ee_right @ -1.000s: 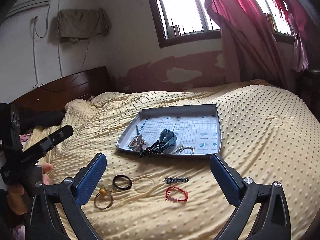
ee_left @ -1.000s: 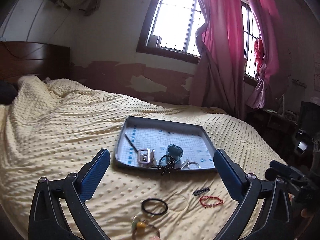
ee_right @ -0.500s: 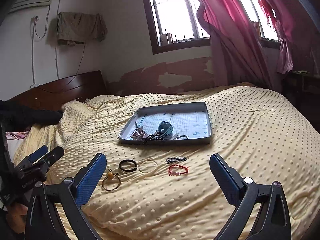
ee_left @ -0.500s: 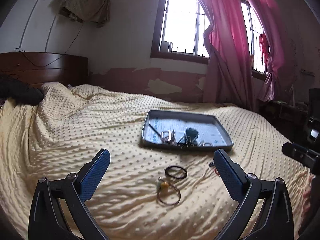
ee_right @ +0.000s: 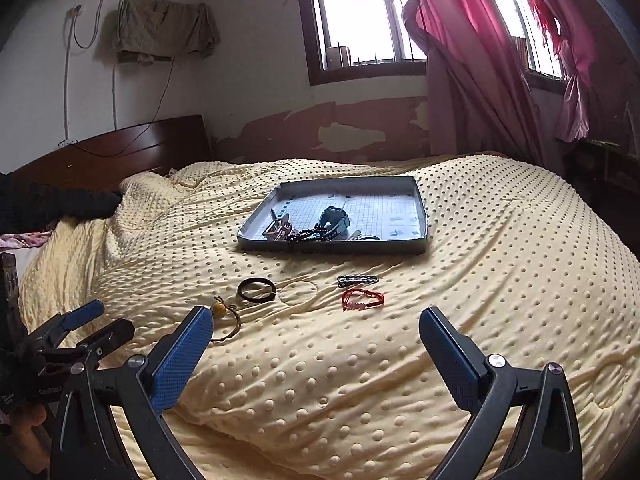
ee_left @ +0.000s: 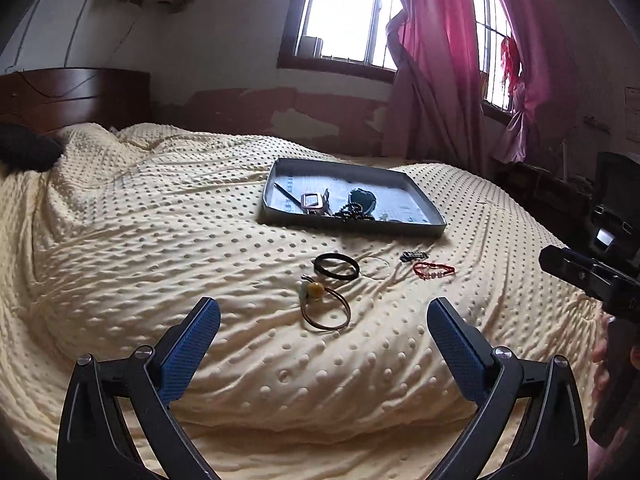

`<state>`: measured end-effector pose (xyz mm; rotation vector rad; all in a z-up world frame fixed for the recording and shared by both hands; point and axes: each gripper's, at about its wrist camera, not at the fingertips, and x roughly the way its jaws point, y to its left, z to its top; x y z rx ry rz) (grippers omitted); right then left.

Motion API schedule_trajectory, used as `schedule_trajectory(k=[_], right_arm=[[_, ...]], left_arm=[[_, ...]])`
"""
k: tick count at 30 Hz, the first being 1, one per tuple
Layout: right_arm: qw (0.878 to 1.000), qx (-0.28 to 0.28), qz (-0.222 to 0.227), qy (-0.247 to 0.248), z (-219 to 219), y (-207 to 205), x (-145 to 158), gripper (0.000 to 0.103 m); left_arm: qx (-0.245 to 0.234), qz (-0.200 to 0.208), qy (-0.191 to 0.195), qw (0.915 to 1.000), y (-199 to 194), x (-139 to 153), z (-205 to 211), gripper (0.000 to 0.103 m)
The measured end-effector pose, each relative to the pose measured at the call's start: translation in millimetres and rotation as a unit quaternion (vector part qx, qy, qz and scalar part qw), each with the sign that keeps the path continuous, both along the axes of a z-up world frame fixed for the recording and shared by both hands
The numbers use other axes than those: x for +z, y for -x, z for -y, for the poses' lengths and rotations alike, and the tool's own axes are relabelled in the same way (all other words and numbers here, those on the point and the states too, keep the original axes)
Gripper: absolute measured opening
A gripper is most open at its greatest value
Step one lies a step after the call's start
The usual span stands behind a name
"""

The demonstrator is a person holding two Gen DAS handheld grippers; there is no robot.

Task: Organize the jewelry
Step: 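Move both open tools toward the brown cord and red string bracelet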

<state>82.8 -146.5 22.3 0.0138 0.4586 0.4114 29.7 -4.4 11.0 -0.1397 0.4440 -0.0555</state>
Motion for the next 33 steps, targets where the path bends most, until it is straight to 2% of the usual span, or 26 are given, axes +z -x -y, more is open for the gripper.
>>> schedule_trajectory(k=[3, 5, 7, 9, 18, 21, 23, 25, 27, 30, 33], right_arm=[[1.000, -0.003, -0.002, 0.000, 1.8, -0.1, -1.7, 0.103], [1.000, -0.004, -0.001, 0.001, 2.7, -0.2, -2.0, 0.103], [1.000, -0.003, -0.002, 0.000, 2.7, -0.7, -2.5, 0.103], [1.000, -0.002, -0.004, -0.002, 2.7, -1.9, -3.3, 0.103], [1.000, 0.005, -0.016, 0.004, -2.6, -4.7, -7.5, 0.103], [1.000, 0.007, -0.017, 0.004, -2.9, -4.3, -8.1, 0.103], [1.000, 0.008, -0.020, 0.005, -3.3, -4.5, -9.0, 0.103], [1.000, 0.011, -0.026, 0.006, -4.2, -5.7, -10.9, 0.103], [0.999, 0.015, -0.035, 0.009, -5.7, -7.8, -13.4, 0.103], [0.998, 0.027, -0.050, 0.023, -7.7, -12.4, -17.9, 0.103], [0.996, 0.042, -0.066, 0.038, -7.5, -19.7, -21.9, 0.103]], left_arm=[[0.000, 0.002, 0.019, 0.9998, 0.5, -0.4, -5.1, 0.101], [-0.020, 0.004, 0.046, 0.9987, -0.9, -1.0, -10.4, 0.101], [-0.055, -0.008, 0.109, 0.9924, -5.7, -4.1, -20.6, 0.101], [-0.047, -0.006, 0.139, 0.9892, -7.0, -5.3, -27.8, 0.101], [-0.004, 0.055, 0.100, 0.9934, 6.7, 7.1, -26.2, 0.101], [-0.006, 0.065, 0.104, 0.9924, 6.5, 6.7, -25.5, 0.101], [-0.003, 0.044, 0.091, 0.9949, 2.9, 5.7, -23.4, 0.101], [0.018, -0.001, 0.042, 0.9990, -5.1, 2.5, -17.9, 0.101], [0.052, -0.016, 0.003, 0.9985, -9.0, -2.2, -12.1, 0.101], [0.038, -0.005, 0.011, 0.9992, -10.1, -3.9, -13.4, 0.101], [0.028, -0.028, 0.005, 0.9992, -22.3, -9.9, -15.9, 0.101]])
